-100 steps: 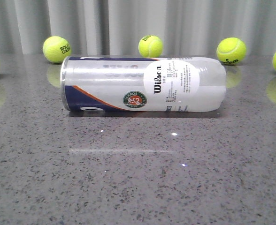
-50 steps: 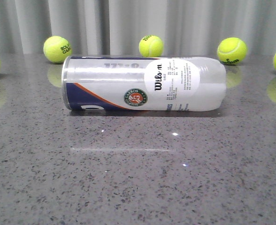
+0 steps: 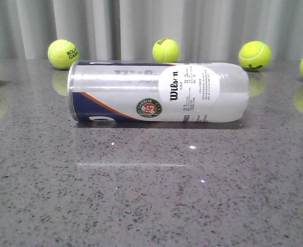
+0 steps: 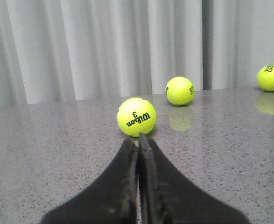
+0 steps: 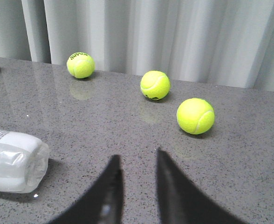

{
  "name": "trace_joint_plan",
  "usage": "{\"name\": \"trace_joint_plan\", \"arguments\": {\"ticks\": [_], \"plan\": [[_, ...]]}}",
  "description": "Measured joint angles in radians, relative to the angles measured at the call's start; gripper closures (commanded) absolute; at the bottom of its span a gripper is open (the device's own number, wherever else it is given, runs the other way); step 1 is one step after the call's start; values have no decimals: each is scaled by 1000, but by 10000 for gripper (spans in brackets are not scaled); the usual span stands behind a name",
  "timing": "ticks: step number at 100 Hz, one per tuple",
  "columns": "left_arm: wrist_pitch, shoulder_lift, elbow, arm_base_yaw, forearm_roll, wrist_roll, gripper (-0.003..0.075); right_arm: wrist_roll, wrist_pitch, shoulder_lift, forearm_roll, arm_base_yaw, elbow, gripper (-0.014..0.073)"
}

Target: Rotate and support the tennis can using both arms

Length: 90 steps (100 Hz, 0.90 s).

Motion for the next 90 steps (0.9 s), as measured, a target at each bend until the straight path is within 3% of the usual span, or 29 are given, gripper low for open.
{"name": "trace_joint_plan", "arguments": {"ticks": [2, 69, 90], "plan": [[0, 0, 0, 0, 0, 0, 741, 0, 0, 0, 0, 0, 0, 667], [-29, 0, 0, 0, 0, 0, 741, 1, 0, 0, 0, 0, 0, 661], [52, 0, -43, 0, -201, -2, 741, 1, 0, 0, 0, 0, 0, 661]]}}
